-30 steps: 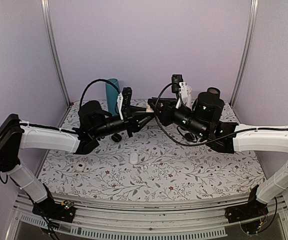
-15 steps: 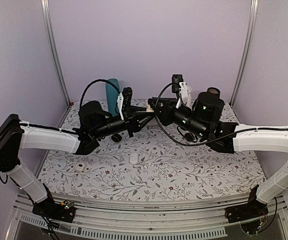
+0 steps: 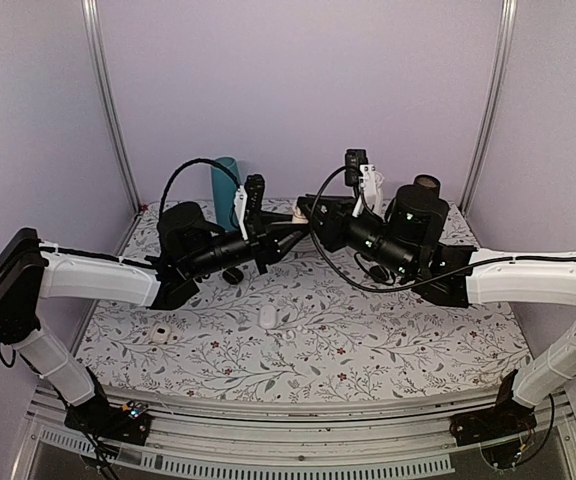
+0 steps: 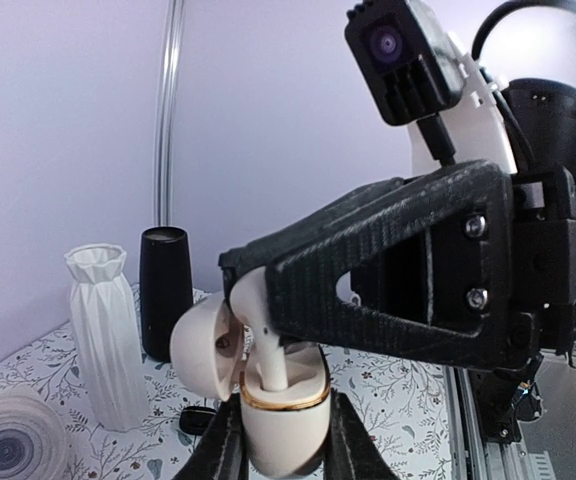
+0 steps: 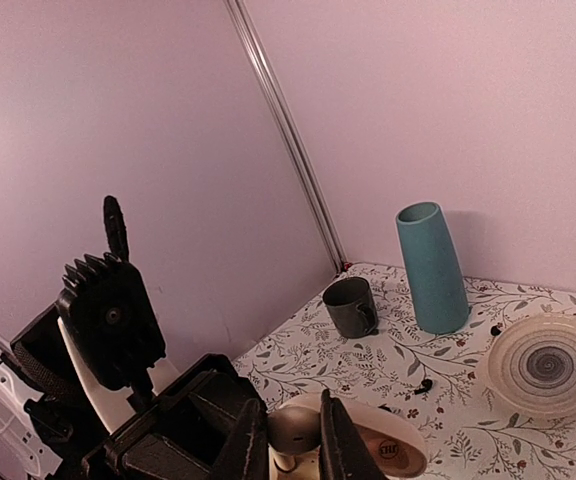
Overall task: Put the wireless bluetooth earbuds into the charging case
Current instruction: Insert the left earbud into the left side groove of the charging case.
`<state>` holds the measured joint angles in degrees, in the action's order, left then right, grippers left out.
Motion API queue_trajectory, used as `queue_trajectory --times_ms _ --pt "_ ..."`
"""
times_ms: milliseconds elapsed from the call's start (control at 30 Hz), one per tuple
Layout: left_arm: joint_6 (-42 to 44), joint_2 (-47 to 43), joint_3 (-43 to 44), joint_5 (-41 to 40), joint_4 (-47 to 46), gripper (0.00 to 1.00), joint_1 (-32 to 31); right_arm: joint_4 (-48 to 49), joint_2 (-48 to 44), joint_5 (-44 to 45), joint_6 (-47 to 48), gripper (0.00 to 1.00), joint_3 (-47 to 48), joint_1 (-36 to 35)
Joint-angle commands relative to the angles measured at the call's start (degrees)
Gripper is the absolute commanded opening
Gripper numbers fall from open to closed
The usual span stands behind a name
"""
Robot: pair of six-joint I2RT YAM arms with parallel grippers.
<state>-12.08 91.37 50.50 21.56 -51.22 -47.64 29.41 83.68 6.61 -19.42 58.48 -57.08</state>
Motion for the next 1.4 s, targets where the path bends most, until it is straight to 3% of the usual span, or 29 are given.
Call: queue_trajectory --times_ms 0,1133,1367 --pt "0.7 -3.0 0.5 -2.7 -4.6 0.00 0.0 -4.5 -0.7 -0.3 0.5 0.15 -2.0 -0.8" --pt "1.0 -1.7 2.0 -4.1 -1.8 0.00 0.1 -6.4 -0.9 -1.2 0.6 0.18 -2.0 -0.7" --pt "1.2 -1.6 1.7 -3.7 -1.5 0.00 0.1 -9.2 -2.0 0.3 -0.5 0.29 -0.1 -0.7"
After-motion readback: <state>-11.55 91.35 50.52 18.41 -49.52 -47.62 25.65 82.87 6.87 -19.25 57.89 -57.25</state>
